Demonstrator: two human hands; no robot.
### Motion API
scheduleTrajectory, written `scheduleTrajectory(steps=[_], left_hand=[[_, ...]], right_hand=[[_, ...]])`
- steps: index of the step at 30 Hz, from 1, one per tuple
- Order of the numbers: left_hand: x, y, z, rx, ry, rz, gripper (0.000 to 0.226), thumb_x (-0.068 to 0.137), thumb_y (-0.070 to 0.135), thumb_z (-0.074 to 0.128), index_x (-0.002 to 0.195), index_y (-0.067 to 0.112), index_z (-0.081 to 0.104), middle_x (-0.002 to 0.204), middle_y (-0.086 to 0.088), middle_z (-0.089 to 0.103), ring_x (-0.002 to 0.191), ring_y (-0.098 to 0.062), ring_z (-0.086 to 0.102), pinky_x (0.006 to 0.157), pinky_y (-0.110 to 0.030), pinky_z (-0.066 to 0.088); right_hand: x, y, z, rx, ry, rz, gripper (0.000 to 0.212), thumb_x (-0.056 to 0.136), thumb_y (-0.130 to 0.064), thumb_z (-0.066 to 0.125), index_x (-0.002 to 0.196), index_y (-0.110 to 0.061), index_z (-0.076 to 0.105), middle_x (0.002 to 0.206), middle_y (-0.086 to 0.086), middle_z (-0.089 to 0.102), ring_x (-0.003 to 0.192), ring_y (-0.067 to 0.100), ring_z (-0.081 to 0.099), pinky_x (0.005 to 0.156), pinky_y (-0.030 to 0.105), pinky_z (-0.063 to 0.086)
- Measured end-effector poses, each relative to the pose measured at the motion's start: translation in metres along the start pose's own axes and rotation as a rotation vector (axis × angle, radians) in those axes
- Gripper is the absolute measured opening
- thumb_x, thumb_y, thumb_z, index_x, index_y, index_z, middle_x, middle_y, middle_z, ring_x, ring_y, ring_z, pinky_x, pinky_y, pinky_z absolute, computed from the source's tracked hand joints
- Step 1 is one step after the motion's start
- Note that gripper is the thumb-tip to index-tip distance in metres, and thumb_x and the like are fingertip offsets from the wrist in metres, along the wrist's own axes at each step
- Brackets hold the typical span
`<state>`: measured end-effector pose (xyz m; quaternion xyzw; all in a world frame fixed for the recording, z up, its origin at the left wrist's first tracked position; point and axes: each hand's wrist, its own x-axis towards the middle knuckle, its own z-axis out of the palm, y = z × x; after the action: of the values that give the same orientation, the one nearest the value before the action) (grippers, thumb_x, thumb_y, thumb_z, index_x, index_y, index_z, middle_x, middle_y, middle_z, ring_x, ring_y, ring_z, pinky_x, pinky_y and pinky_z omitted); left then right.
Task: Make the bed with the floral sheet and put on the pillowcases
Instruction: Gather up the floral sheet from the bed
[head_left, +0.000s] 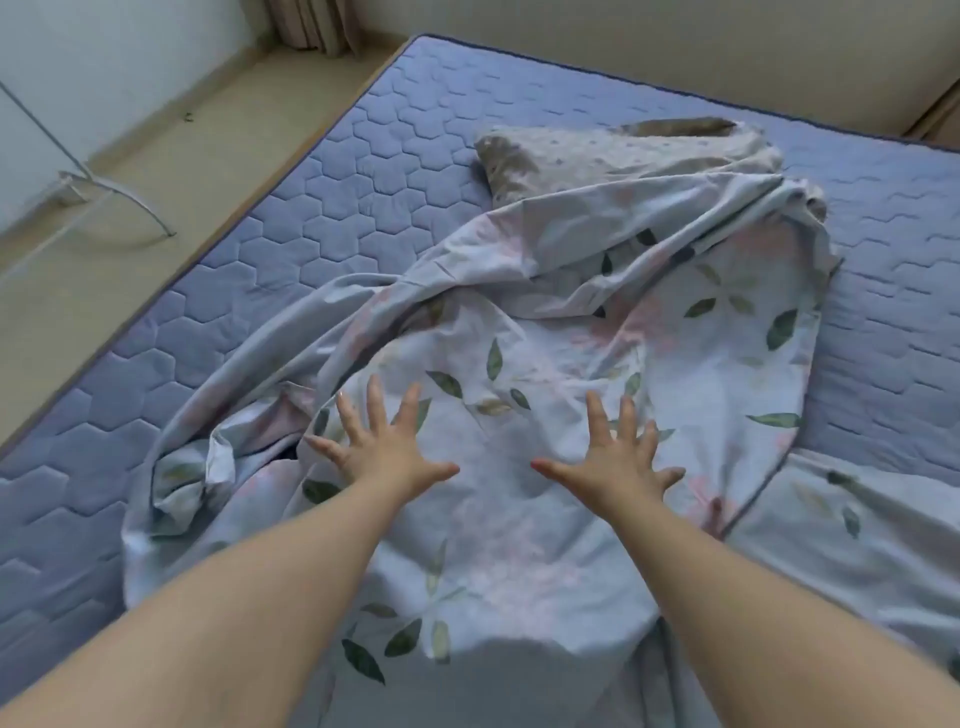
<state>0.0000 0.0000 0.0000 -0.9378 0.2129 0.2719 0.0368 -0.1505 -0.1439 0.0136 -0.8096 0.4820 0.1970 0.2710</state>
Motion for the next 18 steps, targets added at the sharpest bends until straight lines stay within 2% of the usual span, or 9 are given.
scheduleTrajectory(steps=[7,12,14,15,18], left_hand=[[0.048,-0.025,0.056,-0.020,-0.051,-0.069,0.122,0.067,0.063,0.069,0.142,0.043,-0.025,0.150,-0.002,-0.039,0.141,-0.040,-0.027,0.107,-0.070,0.011],[0.076,-0.044,0.089,-0.183,-0.005,-0.070,0.124,0.067,0.045,0.078,0.146,0.039,-0.017,0.154,-0.011,-0.028,0.142,-0.044,0.006,0.113,-0.050,0.024],[0.083,-0.046,0.092,-0.229,0.004,-0.085,0.113,0.072,0.033,0.075,0.149,0.035,-0.007,0.155,-0.016,-0.013,0.135,-0.045,0.025,0.109,-0.044,0.033],[0.086,-0.046,0.092,-0.280,0.010,-0.096,0.105,0.074,0.026,0.073,0.149,0.031,0.001,0.154,-0.018,0.001,0.131,-0.044,0.034,0.105,-0.042,0.037],[0.086,-0.041,0.095,-0.442,0.050,-0.132,0.070,0.076,0.013,0.065,0.138,0.015,0.031,0.132,-0.022,0.046,0.116,-0.040,0.051,0.093,-0.038,0.045]], right_hand=[[0.070,0.005,0.053,-0.191,-0.040,-0.001,0.107,0.073,-0.072,0.056,0.147,-0.040,-0.015,0.157,-0.002,-0.025,0.147,0.033,-0.011,0.109,0.069,0.015],[0.114,0.013,0.082,-0.147,-0.122,0.049,0.115,0.069,-0.066,0.066,0.147,-0.040,-0.014,0.158,-0.004,-0.023,0.147,0.031,-0.014,0.110,0.068,0.013],[0.121,0.014,0.098,-0.144,-0.182,0.027,0.114,0.070,-0.063,0.067,0.149,-0.036,-0.011,0.159,-0.008,-0.017,0.148,0.029,-0.010,0.111,0.066,0.012],[0.122,0.015,0.105,-0.157,-0.207,0.008,0.112,0.072,-0.063,0.066,0.150,-0.033,-0.009,0.160,-0.010,-0.013,0.149,0.027,-0.008,0.112,0.066,0.011],[0.114,0.017,0.124,-0.204,-0.241,-0.030,0.107,0.076,-0.064,0.060,0.152,-0.025,-0.004,0.161,-0.010,-0.005,0.149,0.022,-0.002,0.114,0.063,0.008]])
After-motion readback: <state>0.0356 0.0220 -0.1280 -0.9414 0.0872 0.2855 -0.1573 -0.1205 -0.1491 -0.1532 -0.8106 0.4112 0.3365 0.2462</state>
